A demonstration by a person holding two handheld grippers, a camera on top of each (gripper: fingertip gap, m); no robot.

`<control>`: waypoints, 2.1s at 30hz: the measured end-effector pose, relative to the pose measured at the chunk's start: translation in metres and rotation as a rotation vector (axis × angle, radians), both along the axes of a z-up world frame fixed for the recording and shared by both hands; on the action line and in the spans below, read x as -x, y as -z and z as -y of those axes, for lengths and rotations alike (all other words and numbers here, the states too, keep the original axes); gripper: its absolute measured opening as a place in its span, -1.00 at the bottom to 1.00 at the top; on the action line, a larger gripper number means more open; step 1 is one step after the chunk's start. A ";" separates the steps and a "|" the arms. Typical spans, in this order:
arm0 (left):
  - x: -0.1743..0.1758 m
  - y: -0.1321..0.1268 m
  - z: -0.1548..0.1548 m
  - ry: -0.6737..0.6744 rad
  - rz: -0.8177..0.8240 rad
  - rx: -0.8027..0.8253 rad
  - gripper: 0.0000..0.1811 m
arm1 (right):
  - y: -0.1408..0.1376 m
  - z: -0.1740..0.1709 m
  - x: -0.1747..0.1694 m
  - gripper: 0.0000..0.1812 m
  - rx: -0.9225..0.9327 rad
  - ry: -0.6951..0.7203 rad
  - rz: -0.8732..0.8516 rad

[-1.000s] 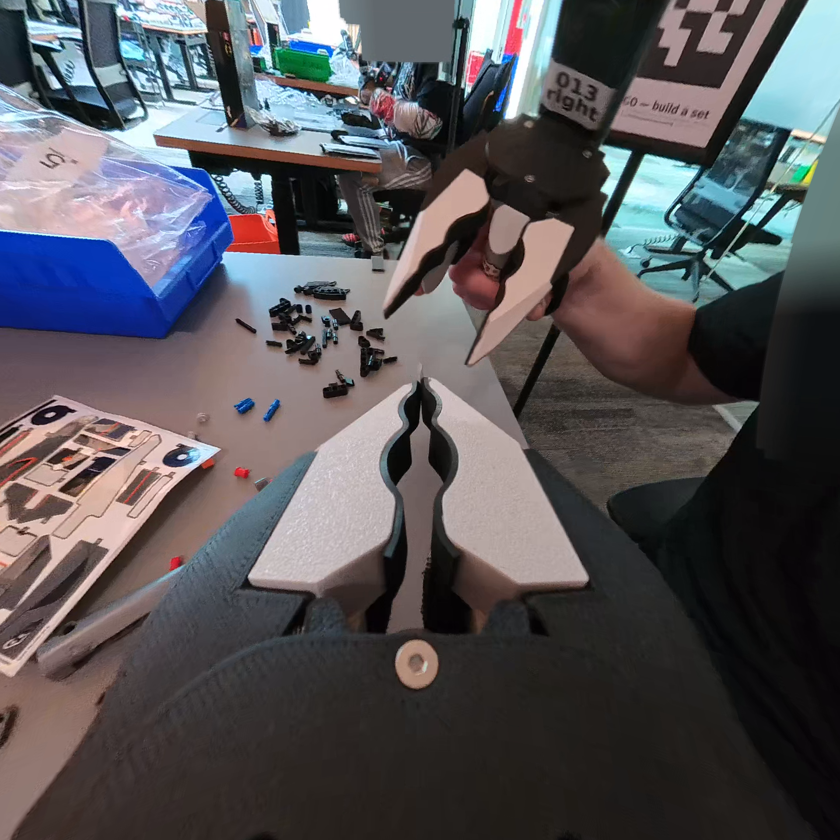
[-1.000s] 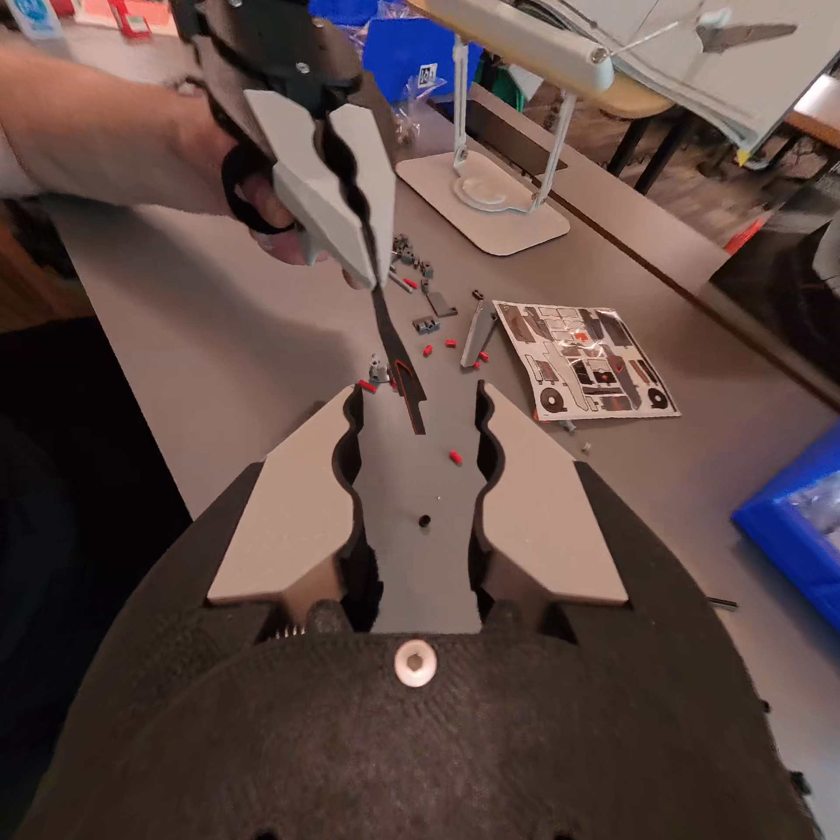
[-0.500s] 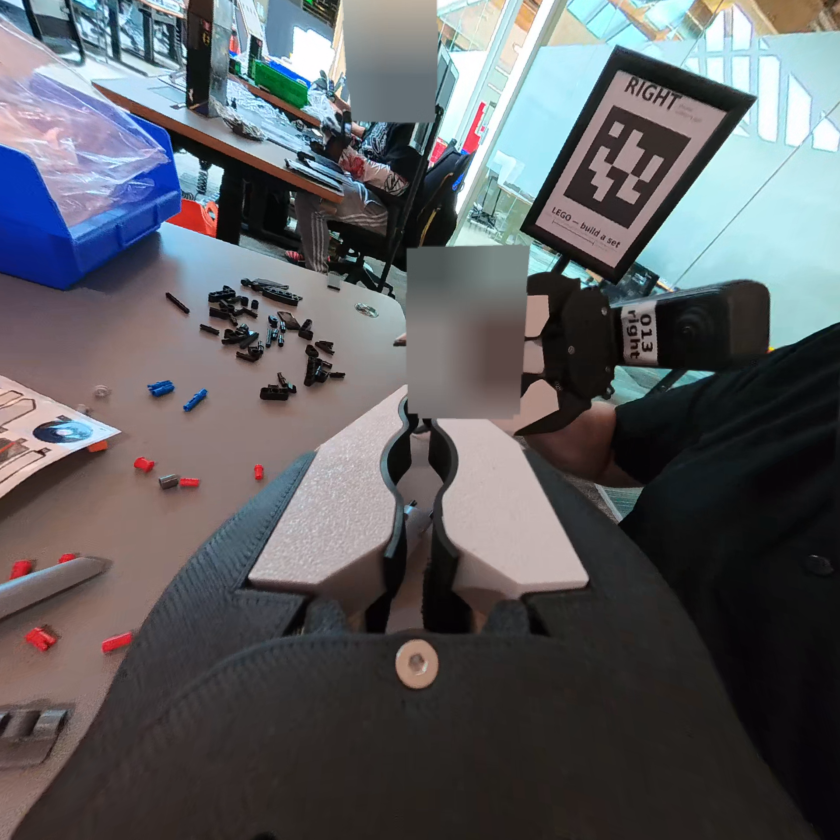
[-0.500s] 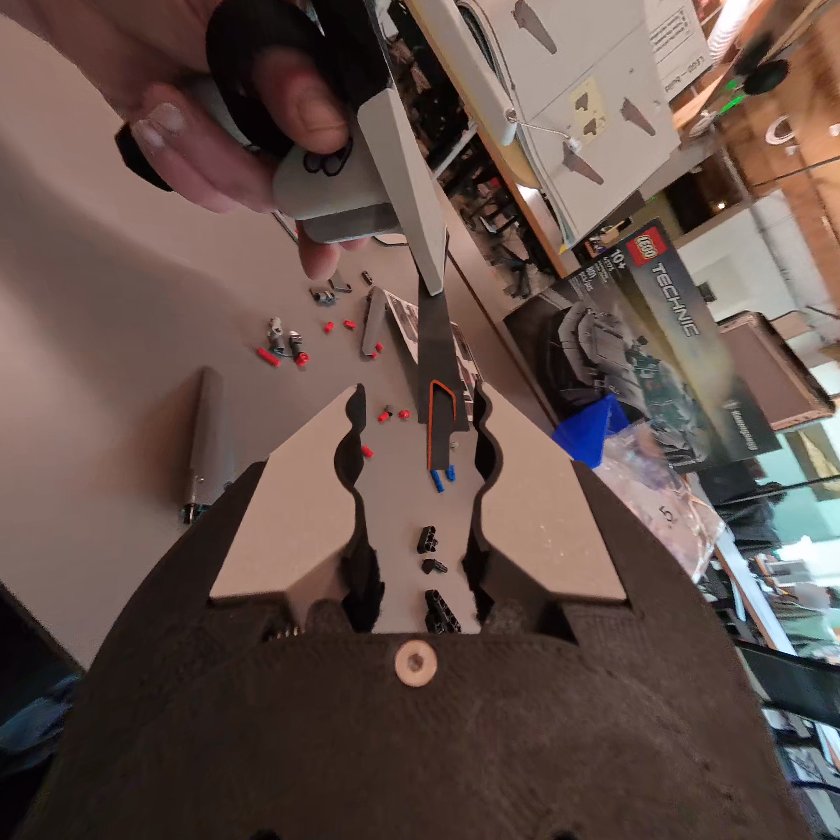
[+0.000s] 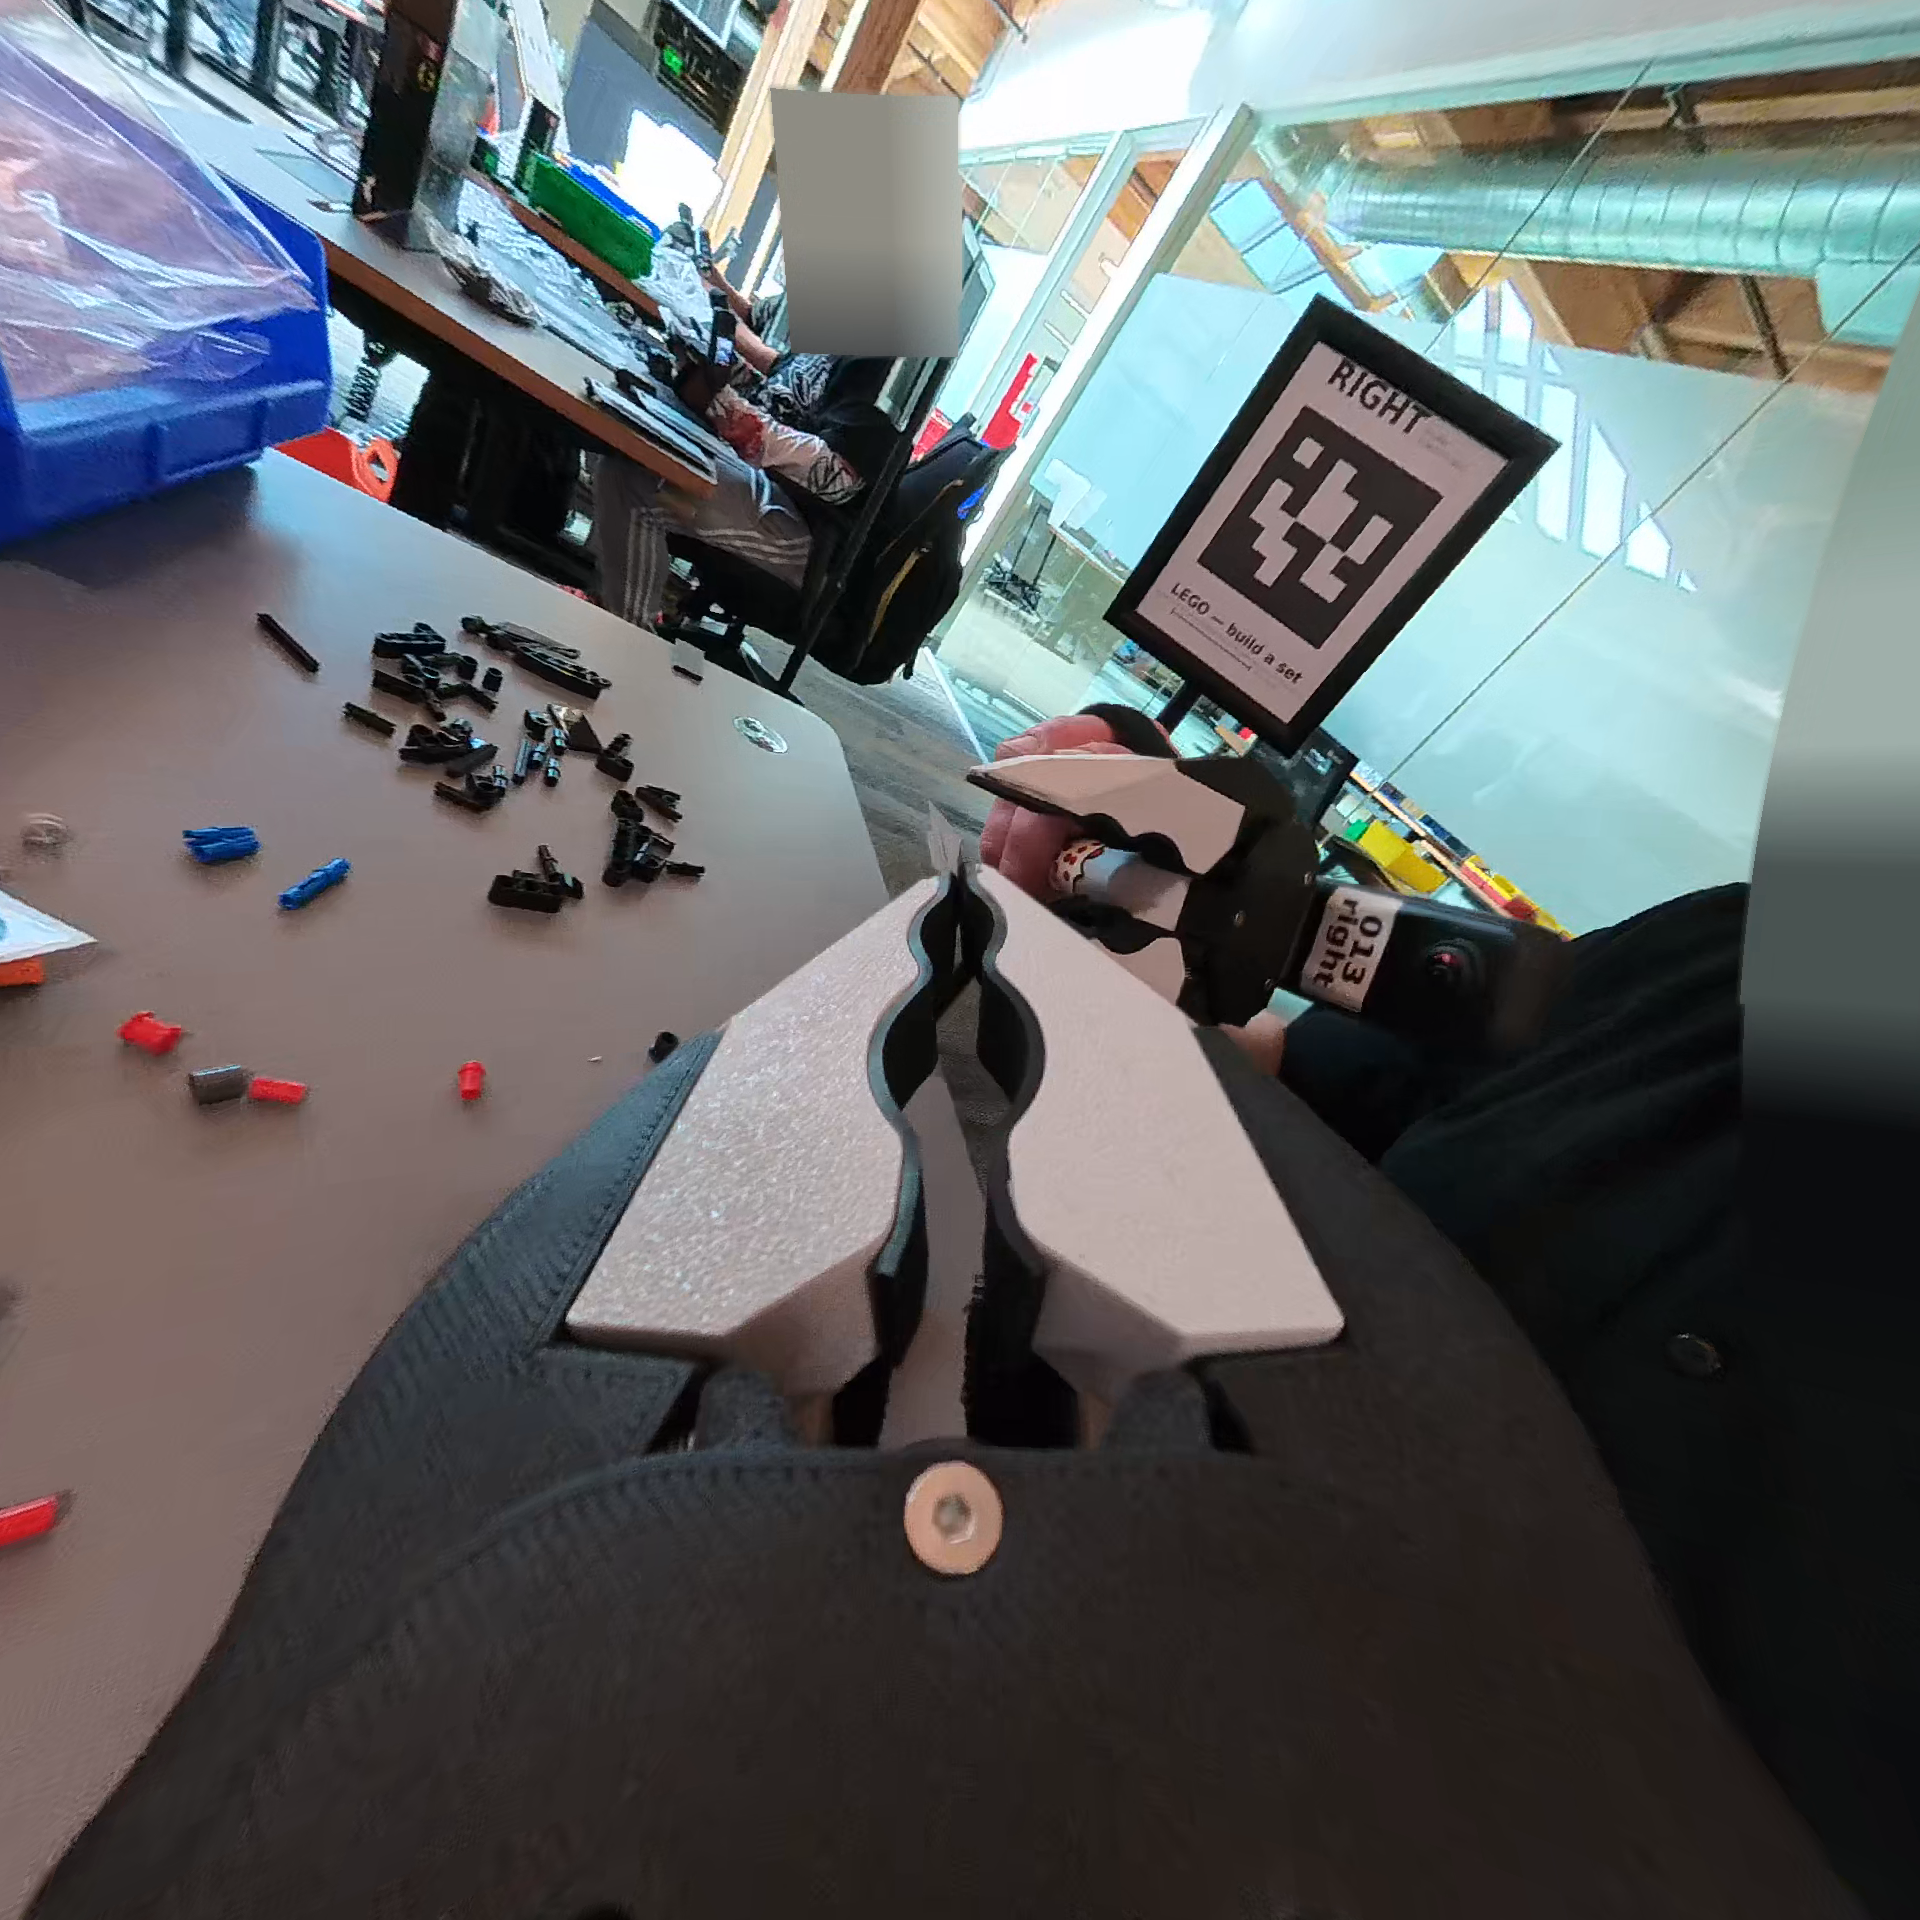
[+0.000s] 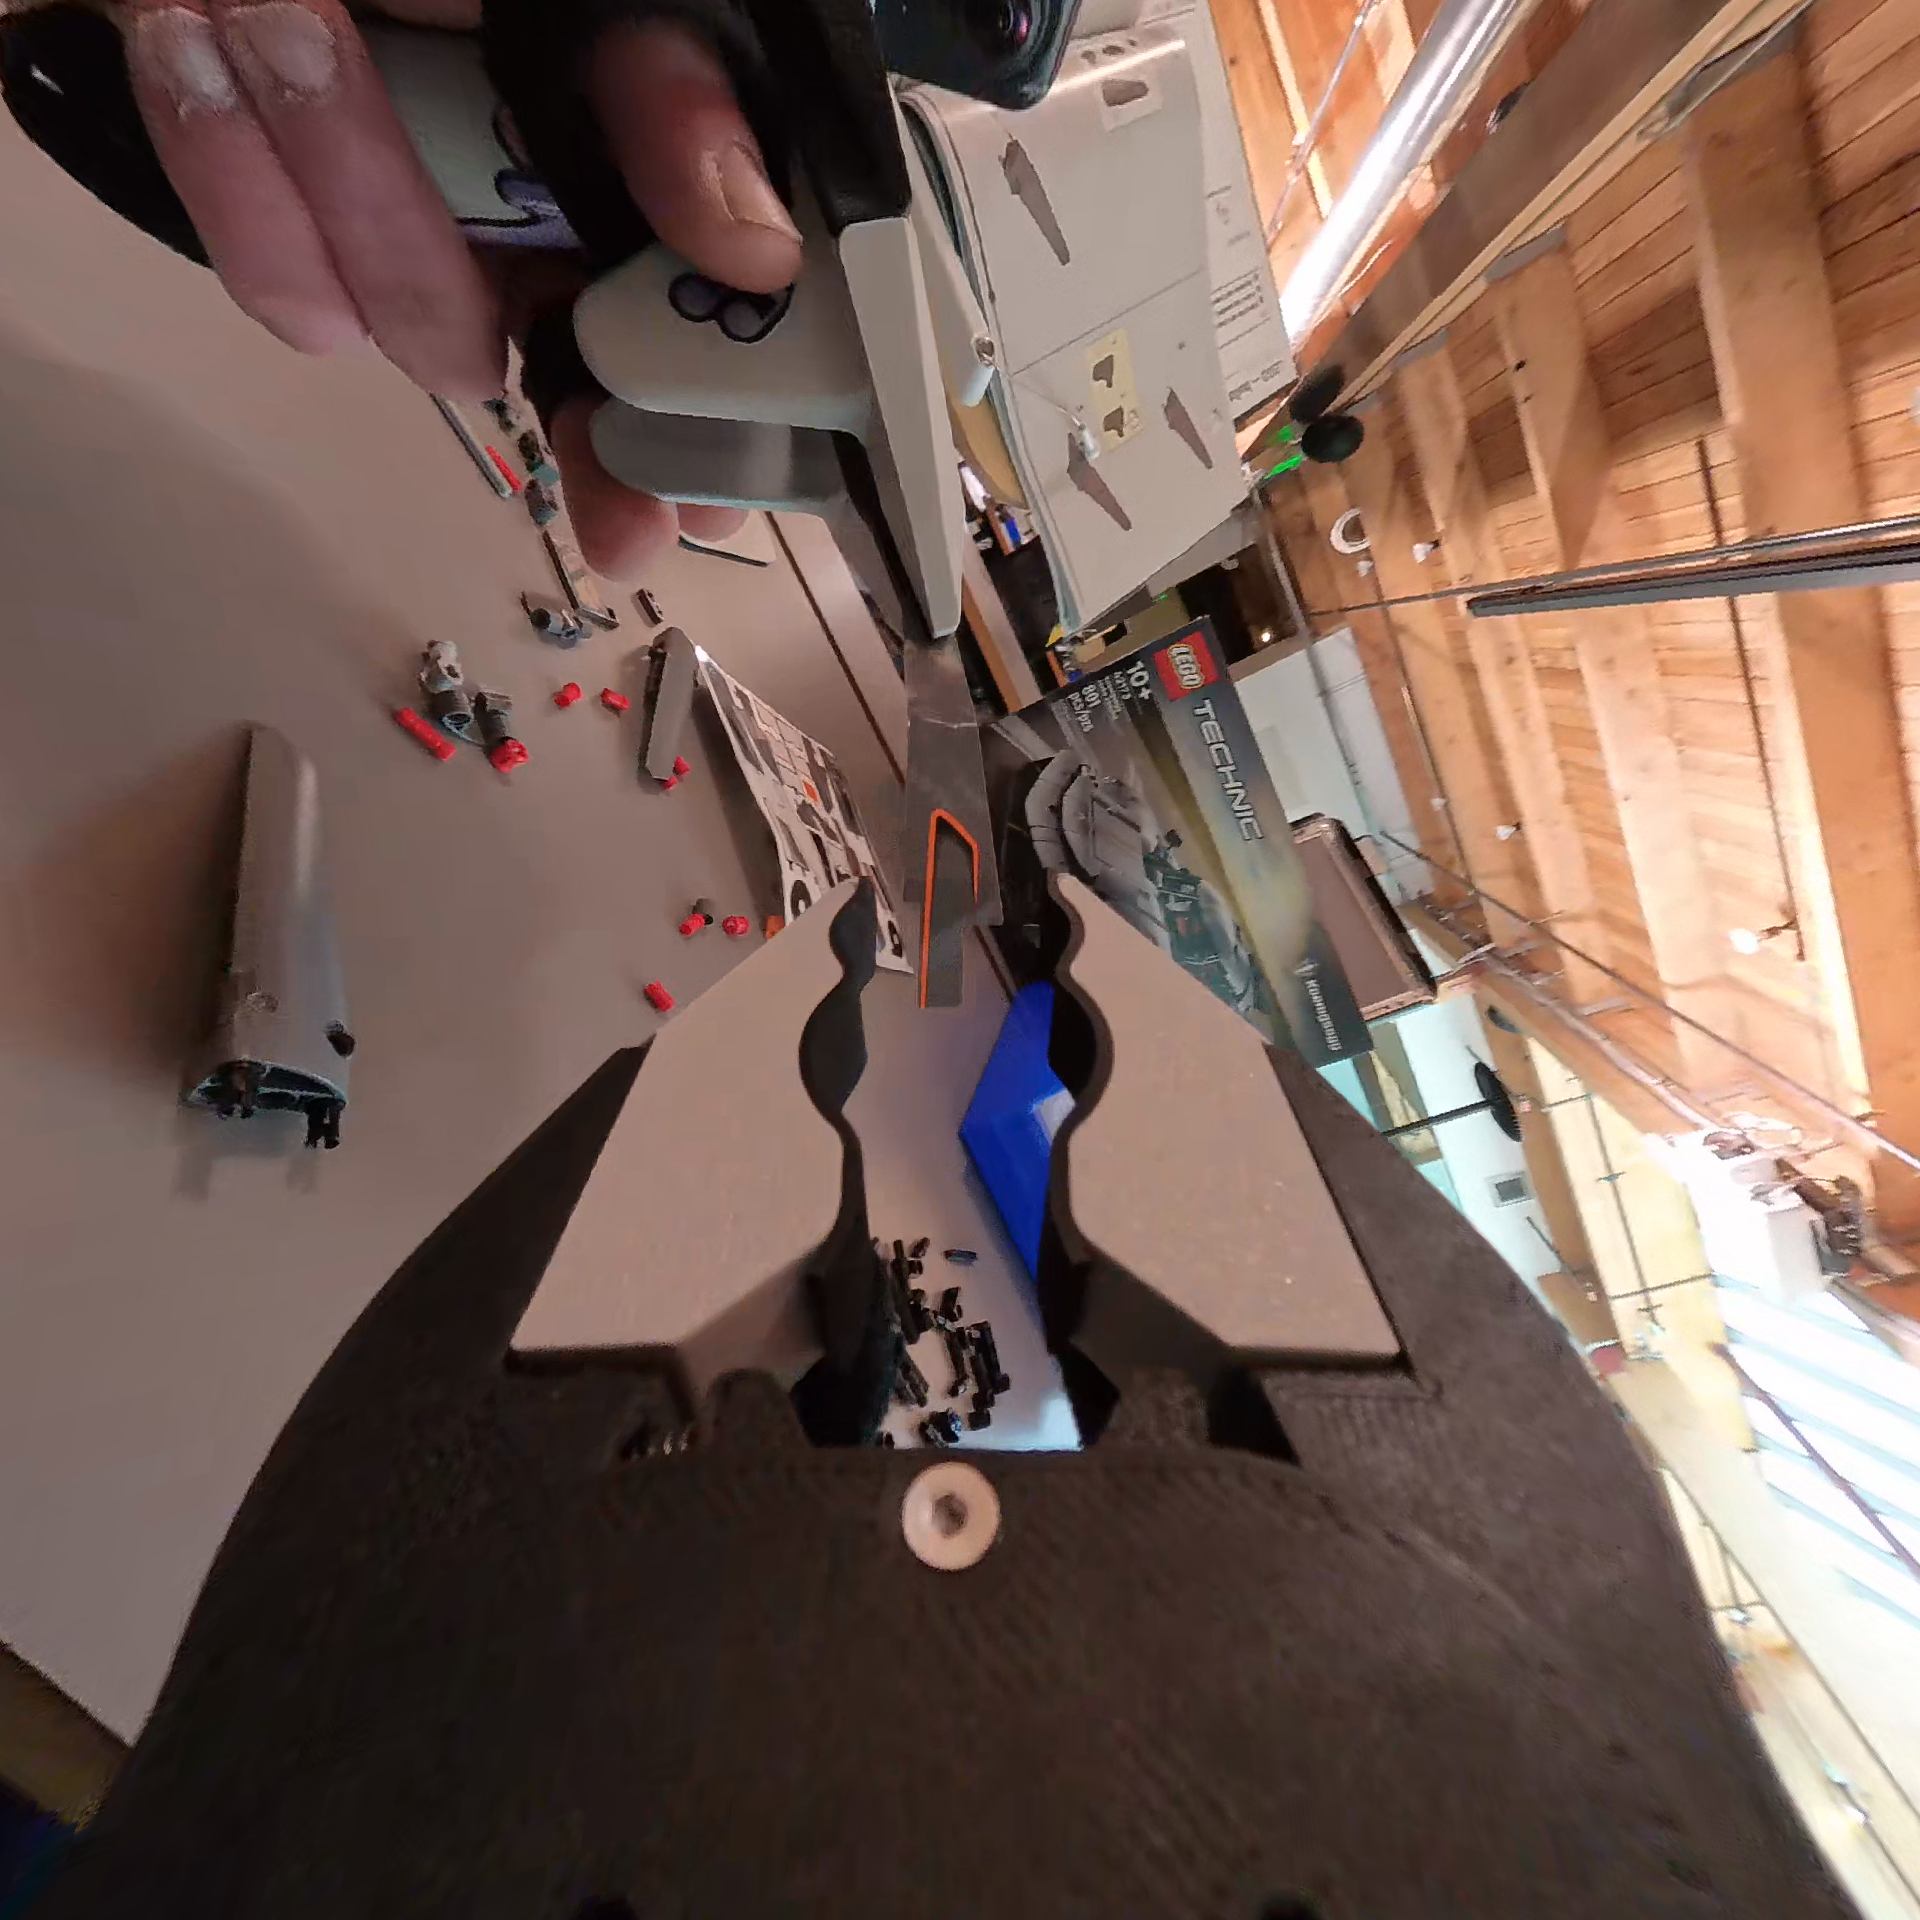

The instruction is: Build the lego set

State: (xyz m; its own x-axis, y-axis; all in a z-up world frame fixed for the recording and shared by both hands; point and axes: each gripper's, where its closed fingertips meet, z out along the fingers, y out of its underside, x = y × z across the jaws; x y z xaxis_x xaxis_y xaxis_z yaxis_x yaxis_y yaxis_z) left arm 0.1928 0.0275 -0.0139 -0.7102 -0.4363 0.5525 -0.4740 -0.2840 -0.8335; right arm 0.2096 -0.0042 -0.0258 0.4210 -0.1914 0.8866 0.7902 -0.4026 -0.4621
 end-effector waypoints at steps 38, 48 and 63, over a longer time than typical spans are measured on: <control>0.028 0.087 -0.017 0.063 0.263 -1.008 -0.49 | 0.021 0.019 -0.007 -1.00 0.169 -0.004 0.042; 0.035 0.138 -0.007 0.182 0.241 -1.125 -0.52 | 0.047 0.027 0.000 -1.00 0.238 -0.036 -0.034; 0.052 0.127 0.020 -0.038 0.167 -1.093 -0.63 | 0.070 0.033 0.008 -1.00 0.283 -0.068 -0.098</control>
State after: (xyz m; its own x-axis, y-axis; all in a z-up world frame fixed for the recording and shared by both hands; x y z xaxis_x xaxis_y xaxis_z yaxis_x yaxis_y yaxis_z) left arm 0.1407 0.0074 -0.1405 -0.7158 -0.6539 -0.2452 -0.3389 0.6323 -0.6967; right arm 0.2013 -0.0369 -0.0959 0.5109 0.0887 0.8550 0.7768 -0.4735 -0.4151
